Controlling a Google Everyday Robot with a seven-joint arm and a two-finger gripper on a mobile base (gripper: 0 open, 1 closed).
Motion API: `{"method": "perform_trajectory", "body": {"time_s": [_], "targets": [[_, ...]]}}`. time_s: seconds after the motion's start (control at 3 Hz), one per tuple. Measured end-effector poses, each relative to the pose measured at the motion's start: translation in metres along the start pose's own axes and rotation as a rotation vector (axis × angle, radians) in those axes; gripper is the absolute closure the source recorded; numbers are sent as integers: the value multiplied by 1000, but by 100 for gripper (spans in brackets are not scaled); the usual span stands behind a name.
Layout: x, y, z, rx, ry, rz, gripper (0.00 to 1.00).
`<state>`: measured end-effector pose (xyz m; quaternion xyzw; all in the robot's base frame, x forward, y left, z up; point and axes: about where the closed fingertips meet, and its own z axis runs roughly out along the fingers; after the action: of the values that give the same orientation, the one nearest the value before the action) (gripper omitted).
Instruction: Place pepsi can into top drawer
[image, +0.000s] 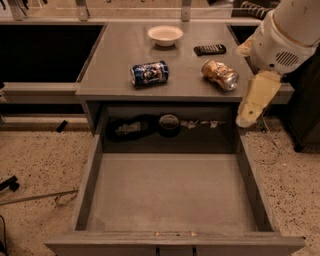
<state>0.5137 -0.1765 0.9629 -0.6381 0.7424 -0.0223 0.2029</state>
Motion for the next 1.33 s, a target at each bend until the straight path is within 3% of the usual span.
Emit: {"method": "perform_trajectory", "body": {"time_s": [0.33,0.67,1.0,1.33], "targets": [[-39,-53,34,38,-87,-35,0],[-39,-53,34,38,-87,-35,0],[-60,-71,55,25,-122,-92,0],[-95,-102,90,15,-209,-140,0]]}}
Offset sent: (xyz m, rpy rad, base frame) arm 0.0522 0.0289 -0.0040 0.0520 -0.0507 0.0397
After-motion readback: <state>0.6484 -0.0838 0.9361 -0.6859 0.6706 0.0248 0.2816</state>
